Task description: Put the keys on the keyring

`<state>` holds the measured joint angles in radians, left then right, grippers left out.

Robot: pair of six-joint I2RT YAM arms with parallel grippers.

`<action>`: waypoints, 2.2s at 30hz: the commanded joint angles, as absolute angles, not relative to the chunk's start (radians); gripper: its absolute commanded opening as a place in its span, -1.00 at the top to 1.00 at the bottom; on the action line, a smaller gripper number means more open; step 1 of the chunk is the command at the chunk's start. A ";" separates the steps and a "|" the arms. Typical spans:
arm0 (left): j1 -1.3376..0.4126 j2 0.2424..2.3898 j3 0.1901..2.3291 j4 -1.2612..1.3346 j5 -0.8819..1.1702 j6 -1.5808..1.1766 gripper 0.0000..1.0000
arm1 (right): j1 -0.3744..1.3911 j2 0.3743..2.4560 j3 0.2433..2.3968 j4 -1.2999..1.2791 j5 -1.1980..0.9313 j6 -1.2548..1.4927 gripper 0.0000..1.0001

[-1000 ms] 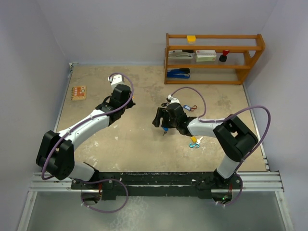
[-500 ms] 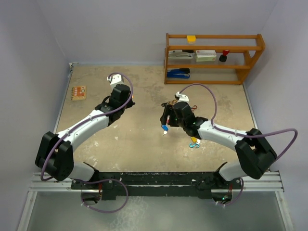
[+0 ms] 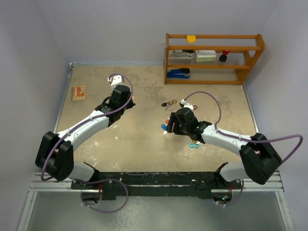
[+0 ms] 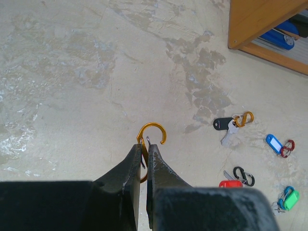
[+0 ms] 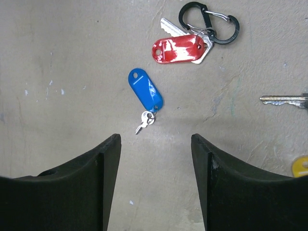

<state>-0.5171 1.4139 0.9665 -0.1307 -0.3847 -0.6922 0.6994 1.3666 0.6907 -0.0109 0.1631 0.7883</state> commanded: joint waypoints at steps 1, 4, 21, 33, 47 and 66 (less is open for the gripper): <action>-0.511 1.413 0.965 -0.078 -0.364 -0.690 1.00 | 0.701 1.394 0.681 0.021 0.125 0.829 -0.24; -0.511 1.417 0.967 -0.077 -0.361 -0.689 1.00 | 0.702 1.430 0.684 0.049 0.103 0.837 -0.20; -0.511 1.434 0.966 -0.066 -0.339 -0.690 1.00 | 0.702 1.512 0.701 0.100 0.085 0.851 -0.14; -0.511 1.437 0.966 -0.063 -0.337 -0.690 1.00 | 0.702 1.563 0.707 0.111 0.069 0.868 0.11; -0.511 1.442 0.964 -0.060 -0.335 -0.690 1.00 | 0.701 1.570 0.698 0.106 0.084 0.905 0.37; -0.511 1.440 0.964 -0.060 -0.337 -0.689 1.00 | 0.701 1.572 0.695 0.087 0.138 0.912 0.88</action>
<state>-0.5171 1.4418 0.9665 -0.1116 -0.3431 -0.6922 0.6994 1.5661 0.6918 0.1257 0.0959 0.9089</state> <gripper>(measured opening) 0.022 0.087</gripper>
